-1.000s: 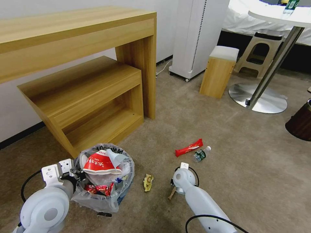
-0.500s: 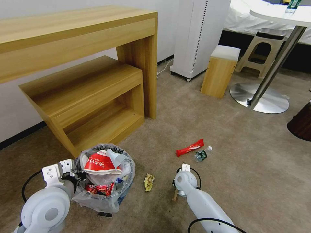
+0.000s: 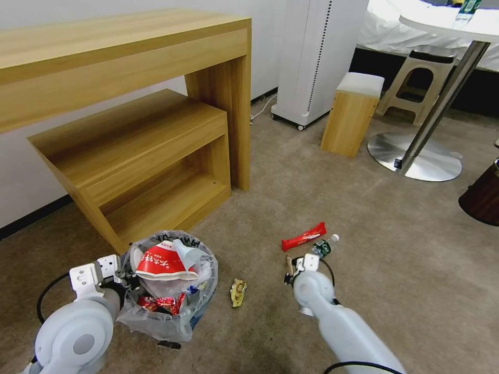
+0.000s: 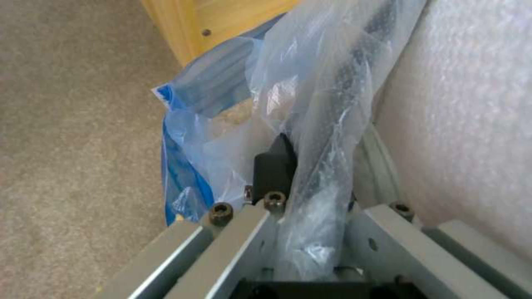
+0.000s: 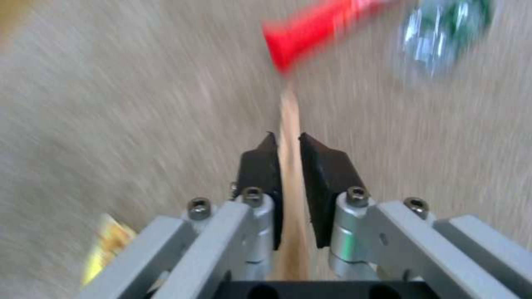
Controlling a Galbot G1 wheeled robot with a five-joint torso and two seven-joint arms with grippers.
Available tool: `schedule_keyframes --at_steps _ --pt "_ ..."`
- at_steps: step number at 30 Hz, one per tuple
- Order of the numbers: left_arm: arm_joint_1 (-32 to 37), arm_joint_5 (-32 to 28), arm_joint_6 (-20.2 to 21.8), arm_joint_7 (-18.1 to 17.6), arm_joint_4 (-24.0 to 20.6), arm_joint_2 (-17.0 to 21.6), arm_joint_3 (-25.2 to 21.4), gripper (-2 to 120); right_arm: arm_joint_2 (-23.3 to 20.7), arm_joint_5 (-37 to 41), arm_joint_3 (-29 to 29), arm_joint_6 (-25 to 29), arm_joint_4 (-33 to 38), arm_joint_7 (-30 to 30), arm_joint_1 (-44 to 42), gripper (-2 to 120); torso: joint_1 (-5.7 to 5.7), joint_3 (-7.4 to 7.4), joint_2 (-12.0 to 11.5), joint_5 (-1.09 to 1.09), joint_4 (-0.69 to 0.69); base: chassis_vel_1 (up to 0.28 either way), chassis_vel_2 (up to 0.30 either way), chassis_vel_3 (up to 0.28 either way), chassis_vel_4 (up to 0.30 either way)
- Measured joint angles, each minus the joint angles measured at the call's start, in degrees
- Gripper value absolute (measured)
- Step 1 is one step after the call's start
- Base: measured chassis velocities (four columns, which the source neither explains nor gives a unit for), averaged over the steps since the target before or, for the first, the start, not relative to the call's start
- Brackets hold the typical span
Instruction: Pick up the trash bin and place the garbage on the floor into it.
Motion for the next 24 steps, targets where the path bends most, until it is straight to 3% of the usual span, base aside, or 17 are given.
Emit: schedule_keyframes --at_steps 3,6,7,10,13,19,22,24 --pt "-0.1 -0.7 0.1 0.3 -0.2 0.2 0.3 0 -3.1 -0.9 0.4 3.6 3.7 -3.9 -0.3 6 0.0 0.0 0.0 0.0 0.0 0.0 0.0 0.0 0.0" --pt "-0.1 -1.6 0.3 0.9 -0.4 0.3 0.7 0 -7.2 -3.5 0.4 10.3 7.5 -12.6 -0.1 0 0.0 0.0 0.0 0.0 0.0 0.0 0.0 0.0 0.0" --pt "-0.1 -1.6 0.3 0.9 -0.4 0.3 0.7 0 -7.2 -3.5 0.4 10.3 7.5 -12.6 -0.1 0 0.0 0.0 0.0 0.0 0.0 0.0 0.0 0.0 0.0" --pt "-0.2 -2.4 0.4 1.3 -0.8 0.2 1.1 0 -9.7 -7.8 -0.9 19.4 8.0 -24.1 1.0 0 0.0 0.0 0.0 0.0 0.0 0.0 0.0 0.0 0.0" --pt "0.0 -2.4 0.4 1.4 -0.9 0.1 1.1 0 -10.1 -8.8 -1.8 22.4 7.9 -28.1 1.9 0 0.0 0.0 0.0 0.0 0.0 0.0 0.0 0.0 0.0" --pt "0.3 -2.4 0.4 1.6 -0.9 0.2 0.6 0 -9.4 -9.0 -2.7 23.1 7.5 -29.5 2.7 0 0.0 0.0 0.0 0.0 0.02 0.0 0.0 0.0 0.0" --pt "0.3 -2.4 0.4 1.7 -0.9 0.2 0.6 0 -8.7 -7.3 -2.7 20.7 6.9 -26.3 1.8 0 -0.01 0.0 0.0 -0.01 0.01 0.0 0.0 0.0 0.0" --pt "0.2 -2.4 0.4 1.7 -0.8 0.1 0.6 0 -8.0 -4.1 -2.5 15.6 6.5 -20.2 0.6 3 -0.01 0.0 0.0 0.0 0.01 0.0 0.0 0.0 0.0"
